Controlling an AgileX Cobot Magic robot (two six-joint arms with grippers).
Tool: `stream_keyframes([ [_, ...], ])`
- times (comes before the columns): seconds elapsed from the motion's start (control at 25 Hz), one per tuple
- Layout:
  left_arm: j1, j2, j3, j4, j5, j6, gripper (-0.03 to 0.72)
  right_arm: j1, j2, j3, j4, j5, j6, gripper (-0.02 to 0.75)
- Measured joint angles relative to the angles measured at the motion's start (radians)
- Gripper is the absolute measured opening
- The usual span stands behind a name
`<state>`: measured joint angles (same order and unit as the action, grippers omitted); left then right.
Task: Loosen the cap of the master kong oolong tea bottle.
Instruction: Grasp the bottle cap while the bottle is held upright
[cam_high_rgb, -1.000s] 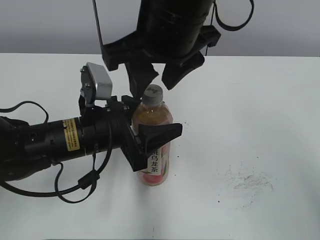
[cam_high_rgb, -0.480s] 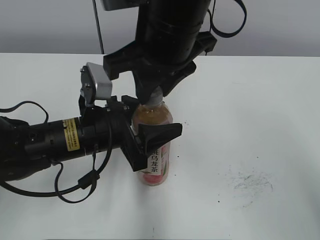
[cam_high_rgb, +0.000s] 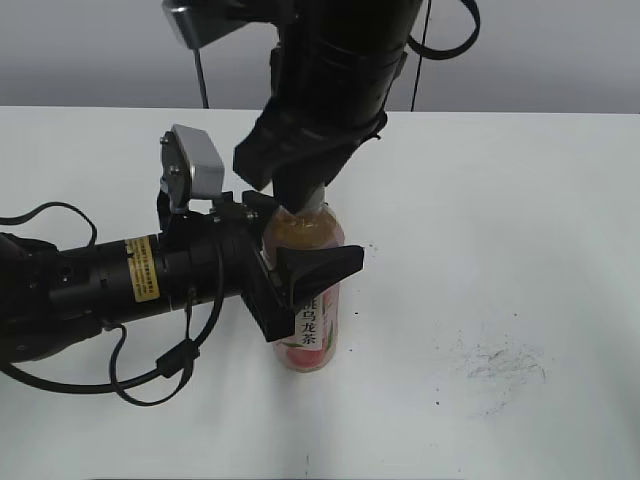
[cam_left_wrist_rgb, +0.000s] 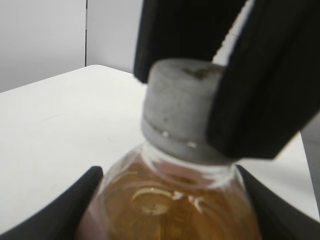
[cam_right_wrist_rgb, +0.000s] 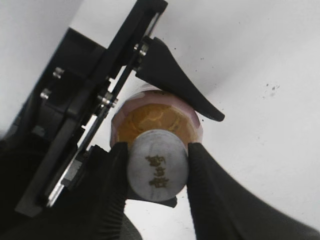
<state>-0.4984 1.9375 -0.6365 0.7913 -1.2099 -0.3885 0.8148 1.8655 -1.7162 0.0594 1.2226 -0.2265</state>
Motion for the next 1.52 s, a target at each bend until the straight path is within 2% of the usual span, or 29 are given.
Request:
stream_keyframes([
  [0.24, 0.000, 0.000, 0.000, 0.001, 0.000, 0.000, 0.445, 0.000, 0.000, 0.000, -0.001, 0.000, -0.353, 0.274],
  [0.44, 0.000, 0.000, 0.000, 0.004, 0.000, 0.000, 0.445, 0.000, 0.000, 0.000, -0.002, 0.000, -0.748, 0.274],
  [0.76, 0.000, 0.000, 0.000, 0.006, 0.000, 0.000, 0.445, 0.000, 0.000, 0.000, -0.002, -0.002, -1.268, 0.274],
  [1.08, 0.000, 0.000, 0.000, 0.010, 0.000, 0.001, 0.445, -0.001, 0.000, -0.002, 0.015, -0.003, -1.722, 0.274],
  [1.24, 0.001, 0.000, 0.000, 0.014, -0.001, 0.002, 0.445, -0.002, -0.001, -0.002, 0.017, -0.002, -1.768, 0.274],
  [1.4, 0.001, 0.000, 0.000, 0.021, -0.003, 0.003, 0.445, -0.002, -0.003, -0.002, 0.020, 0.002, -1.636, 0.279],
  [1.44, 0.001, 0.000, 0.000, 0.021, -0.003, 0.003, 0.445, -0.002, -0.003, -0.002, 0.022, 0.002, -1.565, 0.298],
  [1.52, 0.001, 0.000, -0.001, 0.021, -0.003, 0.003, 0.445, -0.001, -0.003, -0.002, 0.044, 0.001, -1.407, 0.400],
])
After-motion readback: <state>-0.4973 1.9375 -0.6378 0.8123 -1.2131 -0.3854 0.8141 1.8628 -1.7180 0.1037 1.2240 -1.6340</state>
